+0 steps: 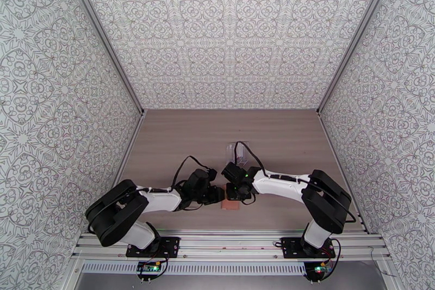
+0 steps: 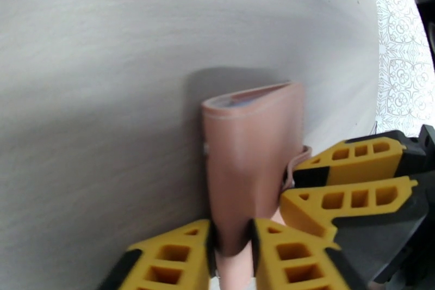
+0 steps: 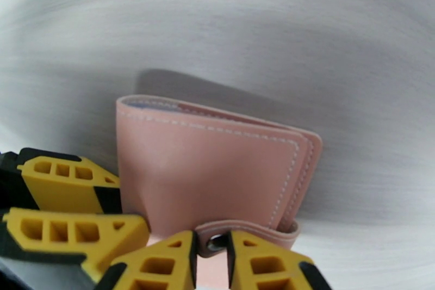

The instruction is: Put the credit cards into the card holder

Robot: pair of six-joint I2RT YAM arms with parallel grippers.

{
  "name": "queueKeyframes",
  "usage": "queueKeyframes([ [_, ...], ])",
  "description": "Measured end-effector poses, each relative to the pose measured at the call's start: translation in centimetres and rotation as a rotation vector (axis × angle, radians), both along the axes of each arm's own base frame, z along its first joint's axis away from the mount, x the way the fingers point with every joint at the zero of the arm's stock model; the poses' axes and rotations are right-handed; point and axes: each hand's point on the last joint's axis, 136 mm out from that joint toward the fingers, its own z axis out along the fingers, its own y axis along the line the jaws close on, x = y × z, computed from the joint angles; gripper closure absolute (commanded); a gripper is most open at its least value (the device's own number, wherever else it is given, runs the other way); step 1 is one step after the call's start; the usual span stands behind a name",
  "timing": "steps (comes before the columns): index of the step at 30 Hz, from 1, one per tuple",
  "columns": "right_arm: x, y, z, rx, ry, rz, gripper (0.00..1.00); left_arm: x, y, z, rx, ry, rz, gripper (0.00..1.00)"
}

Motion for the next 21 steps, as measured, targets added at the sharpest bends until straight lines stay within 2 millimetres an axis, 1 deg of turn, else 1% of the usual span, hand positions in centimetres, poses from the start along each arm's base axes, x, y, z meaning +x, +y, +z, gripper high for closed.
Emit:
queueKeyframes([
  [4,0.0,-0.1,0.0,0.0,-0.002,-0.001,0.78,0.1,0.0,-0.3,0.005,0.001,0.002,1.0],
  [11,0.2,-0.4,0.4,0.0,-0.01,0.001,0.78,0.1,0.0,-0.3,0.008,-0.003,0.001,1.0],
  [18,0.8,-2.7,1.7,-0.053,-0.042,-0.023,0.78,0.1,0.0,-0.3,0.008,-0.004,0.002,1.0],
  [21,1.0,-3.0,2.2,-0.051,-0.052,-0.027,0.74,0.1,0.0,-0.3,0.009,-0.004,0.002,1.0],
])
